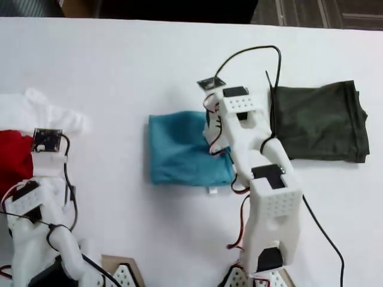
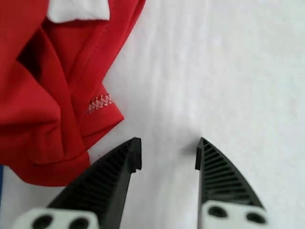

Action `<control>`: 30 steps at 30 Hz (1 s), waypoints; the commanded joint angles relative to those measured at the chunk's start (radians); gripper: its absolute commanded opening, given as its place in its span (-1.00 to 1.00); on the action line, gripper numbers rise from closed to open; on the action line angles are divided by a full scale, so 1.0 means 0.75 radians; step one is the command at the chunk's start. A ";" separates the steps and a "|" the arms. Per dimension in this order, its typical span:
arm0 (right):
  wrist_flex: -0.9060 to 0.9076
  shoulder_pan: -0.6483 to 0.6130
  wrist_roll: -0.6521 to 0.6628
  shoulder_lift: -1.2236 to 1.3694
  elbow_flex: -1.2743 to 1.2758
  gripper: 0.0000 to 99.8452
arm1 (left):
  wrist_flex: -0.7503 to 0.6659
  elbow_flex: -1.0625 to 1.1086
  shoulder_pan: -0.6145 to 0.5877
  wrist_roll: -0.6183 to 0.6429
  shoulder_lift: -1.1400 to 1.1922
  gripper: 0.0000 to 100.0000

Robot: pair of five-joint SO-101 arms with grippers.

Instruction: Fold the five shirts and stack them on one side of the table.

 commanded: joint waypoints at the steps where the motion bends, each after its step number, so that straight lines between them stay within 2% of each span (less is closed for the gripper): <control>1: 0.116 -0.003 0.010 0.058 -0.033 -0.54 | -0.033 0.001 0.000 0.004 -0.016 -0.59; 7: 0.304 -0.030 0.162 0.165 -0.211 -0.67 | -0.033 0.001 0.000 0.004 -0.016 -0.59; 11: 0.326 -0.017 0.225 0.267 -0.303 -0.96 | -0.033 0.001 0.000 0.004 -0.016 -0.59; 16: 0.330 -0.017 0.223 0.253 -0.405 -0.96 | -0.033 0.001 0.000 0.004 -0.016 -0.59; 20: 0.353 0.026 0.229 0.069 -0.471 -0.96 | -0.033 0.001 0.000 0.004 -0.016 -0.59; 30: 0.396 0.232 0.436 -0.451 -0.471 -0.96 | -0.033 0.001 0.000 0.004 -0.016 -0.59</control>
